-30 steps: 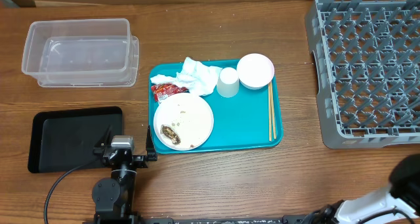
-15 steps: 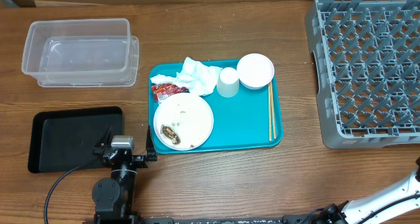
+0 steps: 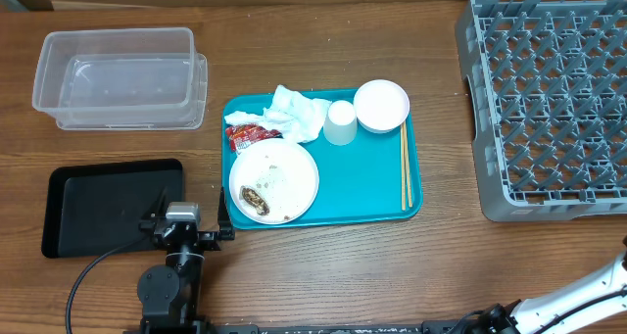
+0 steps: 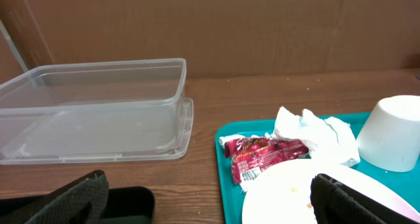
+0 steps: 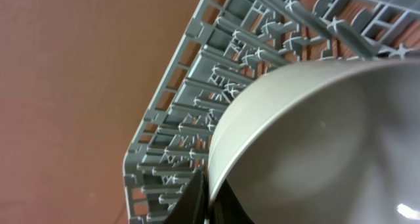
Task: Sort waste into correct bins and load items into the dishwasher
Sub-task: 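Lower the bowl into the grey rack and open the right gripper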
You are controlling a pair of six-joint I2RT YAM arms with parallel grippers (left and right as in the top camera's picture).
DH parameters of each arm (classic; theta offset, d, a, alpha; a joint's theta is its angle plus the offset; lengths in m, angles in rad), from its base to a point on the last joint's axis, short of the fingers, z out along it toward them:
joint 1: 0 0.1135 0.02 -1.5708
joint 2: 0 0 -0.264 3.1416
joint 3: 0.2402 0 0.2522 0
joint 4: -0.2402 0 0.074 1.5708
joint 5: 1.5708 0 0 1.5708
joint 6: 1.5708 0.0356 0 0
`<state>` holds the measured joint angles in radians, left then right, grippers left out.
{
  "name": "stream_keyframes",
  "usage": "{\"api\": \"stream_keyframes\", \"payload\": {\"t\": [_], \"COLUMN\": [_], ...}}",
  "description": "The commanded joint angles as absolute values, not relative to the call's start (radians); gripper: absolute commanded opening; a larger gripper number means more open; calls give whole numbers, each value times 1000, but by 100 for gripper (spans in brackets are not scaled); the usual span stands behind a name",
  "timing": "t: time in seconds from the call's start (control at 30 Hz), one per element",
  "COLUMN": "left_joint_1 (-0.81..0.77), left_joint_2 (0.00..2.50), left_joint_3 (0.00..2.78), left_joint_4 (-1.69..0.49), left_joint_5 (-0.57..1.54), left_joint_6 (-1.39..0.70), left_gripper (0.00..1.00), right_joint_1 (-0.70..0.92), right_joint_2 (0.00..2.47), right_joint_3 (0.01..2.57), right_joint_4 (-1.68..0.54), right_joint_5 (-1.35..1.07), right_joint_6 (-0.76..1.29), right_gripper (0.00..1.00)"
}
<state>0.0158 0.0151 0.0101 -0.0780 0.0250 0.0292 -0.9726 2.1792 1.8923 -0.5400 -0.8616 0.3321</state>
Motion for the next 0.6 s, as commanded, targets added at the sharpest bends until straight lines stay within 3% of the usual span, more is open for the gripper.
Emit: {"api": "stream_keyframes", "payload": {"t": [0.0,0.23,0.57], "left_joint_1": [26,26,26], "left_joint_2": [5,5,5], "left_joint_3": [5,5,5], "left_joint_4": [-78,-78,-78], "left_joint_5": [19,19,19], "left_joint_6": [22,22,22], "left_gripper": [100,100,100], "right_joint_1": [-1013,-1028,-1011], "right_joint_2": [2161,2161,2193], "right_joint_3": [1863,1857,1856], "right_joint_4": [-479,-369,-352], "right_joint_5": [-1036,-1185,-1139], "right_joint_6": [318,319,299], "right_gripper": [4,4,4]}}
